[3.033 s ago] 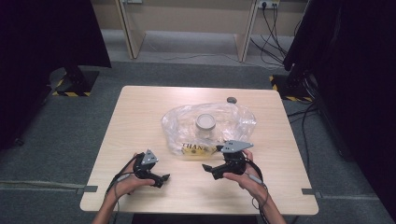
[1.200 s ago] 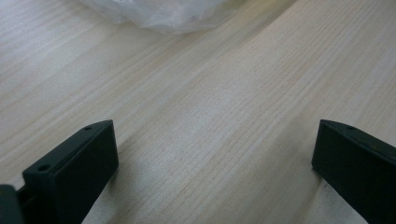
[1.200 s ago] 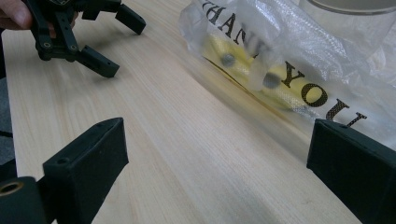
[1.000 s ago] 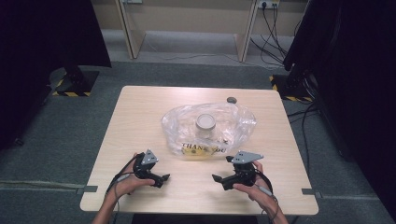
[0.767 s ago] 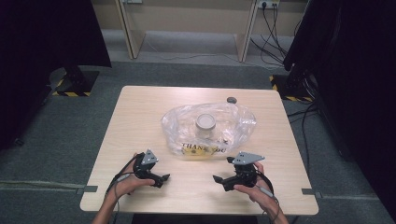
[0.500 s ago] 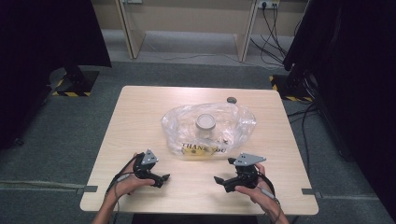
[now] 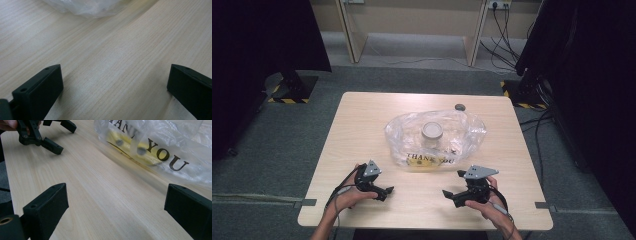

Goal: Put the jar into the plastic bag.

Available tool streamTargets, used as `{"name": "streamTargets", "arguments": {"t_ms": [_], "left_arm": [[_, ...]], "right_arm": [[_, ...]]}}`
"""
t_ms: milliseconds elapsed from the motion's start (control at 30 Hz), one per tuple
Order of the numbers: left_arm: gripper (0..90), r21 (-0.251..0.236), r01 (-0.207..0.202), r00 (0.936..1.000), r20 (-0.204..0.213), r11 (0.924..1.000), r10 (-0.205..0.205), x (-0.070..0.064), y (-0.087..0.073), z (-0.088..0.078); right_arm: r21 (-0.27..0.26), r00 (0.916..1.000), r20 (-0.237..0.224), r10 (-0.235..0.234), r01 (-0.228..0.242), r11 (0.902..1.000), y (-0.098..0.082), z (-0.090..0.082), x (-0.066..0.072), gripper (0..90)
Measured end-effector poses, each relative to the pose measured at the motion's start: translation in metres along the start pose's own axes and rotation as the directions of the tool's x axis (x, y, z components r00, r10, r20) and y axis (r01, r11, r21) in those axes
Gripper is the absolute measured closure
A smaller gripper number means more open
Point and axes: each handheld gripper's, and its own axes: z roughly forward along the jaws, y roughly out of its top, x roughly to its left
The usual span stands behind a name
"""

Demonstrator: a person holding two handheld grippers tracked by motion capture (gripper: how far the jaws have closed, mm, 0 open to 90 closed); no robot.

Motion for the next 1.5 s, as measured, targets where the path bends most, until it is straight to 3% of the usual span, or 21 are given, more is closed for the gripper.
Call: {"name": "streamTargets", "arguments": {"t_ms": [1500], "left_arm": [[0.0,0.0,0.0,1.0,0.0,1.0,0.0,0.0,0.0,0.0]], "right_arm": [[0.011,0.9992,0.019,0.034,-0.034,0.9994,-0.026,-0.014,-0.001,5.2]]}}
